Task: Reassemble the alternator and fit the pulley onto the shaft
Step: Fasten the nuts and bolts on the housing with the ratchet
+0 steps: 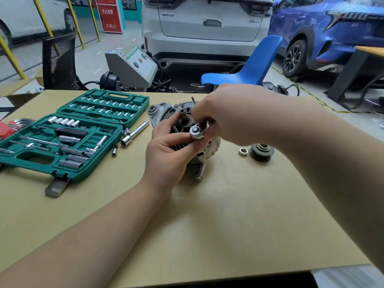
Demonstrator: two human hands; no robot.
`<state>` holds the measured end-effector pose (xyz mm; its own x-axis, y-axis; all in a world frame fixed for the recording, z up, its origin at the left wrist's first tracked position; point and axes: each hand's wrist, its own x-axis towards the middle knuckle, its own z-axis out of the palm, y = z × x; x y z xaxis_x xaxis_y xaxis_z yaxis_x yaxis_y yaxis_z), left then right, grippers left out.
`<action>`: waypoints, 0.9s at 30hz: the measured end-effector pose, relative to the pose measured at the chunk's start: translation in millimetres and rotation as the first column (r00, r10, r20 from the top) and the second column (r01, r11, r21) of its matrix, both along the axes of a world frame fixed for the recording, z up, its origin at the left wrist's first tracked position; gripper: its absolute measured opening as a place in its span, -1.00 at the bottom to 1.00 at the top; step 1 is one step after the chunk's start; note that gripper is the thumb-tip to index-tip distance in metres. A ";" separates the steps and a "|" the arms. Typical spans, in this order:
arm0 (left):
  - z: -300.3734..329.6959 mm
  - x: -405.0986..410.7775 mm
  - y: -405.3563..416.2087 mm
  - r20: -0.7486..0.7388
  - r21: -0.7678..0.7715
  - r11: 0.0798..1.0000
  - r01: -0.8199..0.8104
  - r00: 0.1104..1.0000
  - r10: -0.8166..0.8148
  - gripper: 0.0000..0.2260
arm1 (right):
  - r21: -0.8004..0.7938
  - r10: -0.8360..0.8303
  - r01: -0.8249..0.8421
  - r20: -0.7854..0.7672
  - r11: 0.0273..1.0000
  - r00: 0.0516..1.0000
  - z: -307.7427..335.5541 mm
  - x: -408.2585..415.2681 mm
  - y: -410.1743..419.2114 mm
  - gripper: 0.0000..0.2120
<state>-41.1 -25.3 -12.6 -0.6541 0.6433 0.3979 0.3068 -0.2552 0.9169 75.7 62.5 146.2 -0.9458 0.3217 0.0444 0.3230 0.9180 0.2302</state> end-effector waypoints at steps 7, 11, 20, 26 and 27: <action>-1.4 -1.6 -1.1 -0.030 -0.011 1.000 -0.029 0.999 0.029 -0.81 | 0.018 -0.036 0.039 -0.134 0.999 0.990 -14.2 4.3 -21.8 -0.61; -4.8 -4.7 0.7 -0.053 -0.044 0.998 -0.038 0.998 0.036 -0.88 | -0.024 -0.064 0.061 -0.156 0.998 0.986 -19.0 1.1 -32.5 -0.58; -1.4 -2.2 0.8 -0.039 -0.034 0.999 -0.027 0.999 0.026 -0.86 | 0.124 -0.016 0.012 0.030 0.992 0.999 -2.8 3.8 -21.9 -0.61; 0.6 0.8 0.3 -0.048 -0.027 0.999 -0.032 0.998 0.031 -0.78 | 0.154 -0.043 0.040 0.014 0.987 0.999 -2.6 5.6 -11.3 -0.59; 1.2 1.5 -0.3 -0.051 -0.023 0.999 -0.042 0.998 0.041 -0.74 | 0.146 -0.048 0.049 -0.007 0.988 0.999 -4.6 6.3 -14.3 -0.57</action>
<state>-39.6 -25.6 -11.4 -0.6600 0.6255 0.4161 0.3628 -0.2196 0.9056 82.0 48.2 141.6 -0.9290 0.3570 0.0975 0.3674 0.8578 0.3594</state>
